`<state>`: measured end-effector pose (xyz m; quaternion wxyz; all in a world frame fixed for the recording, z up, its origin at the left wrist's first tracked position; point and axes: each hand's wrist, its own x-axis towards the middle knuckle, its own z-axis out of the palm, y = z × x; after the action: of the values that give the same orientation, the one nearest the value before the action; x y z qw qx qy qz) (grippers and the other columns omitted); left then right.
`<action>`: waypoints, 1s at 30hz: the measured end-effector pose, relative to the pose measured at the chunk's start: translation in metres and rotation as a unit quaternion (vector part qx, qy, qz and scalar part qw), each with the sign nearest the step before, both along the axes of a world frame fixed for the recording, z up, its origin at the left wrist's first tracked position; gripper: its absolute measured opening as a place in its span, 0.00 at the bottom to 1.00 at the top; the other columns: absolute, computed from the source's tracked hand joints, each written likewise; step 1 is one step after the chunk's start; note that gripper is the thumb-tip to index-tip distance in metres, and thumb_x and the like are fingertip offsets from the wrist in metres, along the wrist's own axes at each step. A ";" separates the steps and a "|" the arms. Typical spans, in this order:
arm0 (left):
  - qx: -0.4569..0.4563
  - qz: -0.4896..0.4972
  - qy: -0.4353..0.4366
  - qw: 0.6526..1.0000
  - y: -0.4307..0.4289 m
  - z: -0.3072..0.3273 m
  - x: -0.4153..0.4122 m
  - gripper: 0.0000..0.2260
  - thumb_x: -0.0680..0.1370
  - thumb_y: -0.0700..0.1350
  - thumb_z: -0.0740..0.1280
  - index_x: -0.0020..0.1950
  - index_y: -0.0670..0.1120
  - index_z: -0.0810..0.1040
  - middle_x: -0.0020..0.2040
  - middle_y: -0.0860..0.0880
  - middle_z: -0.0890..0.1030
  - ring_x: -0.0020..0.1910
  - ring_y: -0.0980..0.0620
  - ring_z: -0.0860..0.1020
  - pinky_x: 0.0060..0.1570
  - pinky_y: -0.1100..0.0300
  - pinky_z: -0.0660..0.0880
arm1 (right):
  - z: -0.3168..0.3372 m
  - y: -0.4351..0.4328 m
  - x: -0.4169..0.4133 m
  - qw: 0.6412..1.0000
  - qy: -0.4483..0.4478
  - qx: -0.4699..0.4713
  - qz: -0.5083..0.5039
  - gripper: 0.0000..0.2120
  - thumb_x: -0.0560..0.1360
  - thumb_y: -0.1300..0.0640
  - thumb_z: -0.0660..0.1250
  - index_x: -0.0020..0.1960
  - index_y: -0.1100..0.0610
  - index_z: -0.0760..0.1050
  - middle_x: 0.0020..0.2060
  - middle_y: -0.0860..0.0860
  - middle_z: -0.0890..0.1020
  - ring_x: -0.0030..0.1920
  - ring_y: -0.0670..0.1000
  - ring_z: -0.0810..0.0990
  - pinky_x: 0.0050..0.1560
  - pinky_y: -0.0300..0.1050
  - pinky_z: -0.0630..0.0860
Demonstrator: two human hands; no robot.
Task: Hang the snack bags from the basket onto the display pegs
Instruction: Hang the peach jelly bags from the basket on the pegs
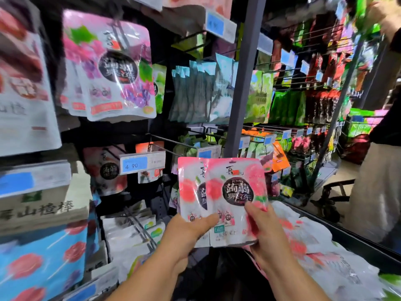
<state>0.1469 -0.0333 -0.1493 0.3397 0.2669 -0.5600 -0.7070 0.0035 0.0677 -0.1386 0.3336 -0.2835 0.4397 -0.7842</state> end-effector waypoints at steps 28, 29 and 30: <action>0.038 0.219 0.032 0.974 0.003 -0.029 0.179 0.17 0.71 0.30 0.72 0.58 0.42 0.79 0.45 0.45 0.86 0.41 0.50 0.85 0.36 0.59 0.80 | -0.054 -0.080 0.087 0.957 0.069 0.154 0.235 0.15 0.77 0.69 0.66 0.63 0.59 0.74 0.53 0.58 0.85 0.55 0.60 0.84 0.60 0.61 0.78; 0.045 0.231 0.031 0.971 0.003 -0.028 0.183 0.16 0.71 0.30 0.71 0.58 0.42 0.79 0.43 0.46 0.86 0.39 0.52 0.85 0.33 0.62 0.79 | -0.053 -0.084 0.085 0.957 0.074 0.155 0.232 0.15 0.77 0.69 0.65 0.62 0.59 0.74 0.53 0.58 0.85 0.54 0.59 0.84 0.57 0.59 0.79; 0.047 0.235 0.029 0.971 0.003 -0.028 0.187 0.18 0.71 0.31 0.72 0.59 0.42 0.79 0.45 0.45 0.86 0.41 0.51 0.85 0.37 0.61 0.80 | -0.052 -0.088 0.084 0.956 0.084 0.154 0.233 0.15 0.77 0.69 0.65 0.62 0.58 0.75 0.53 0.58 0.85 0.54 0.59 0.84 0.54 0.57 0.81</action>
<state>0.3335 -0.0307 -0.1768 0.4991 0.3861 -0.4382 -0.6402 0.0873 -0.0202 -0.1908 0.5085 -0.3882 0.5035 -0.5807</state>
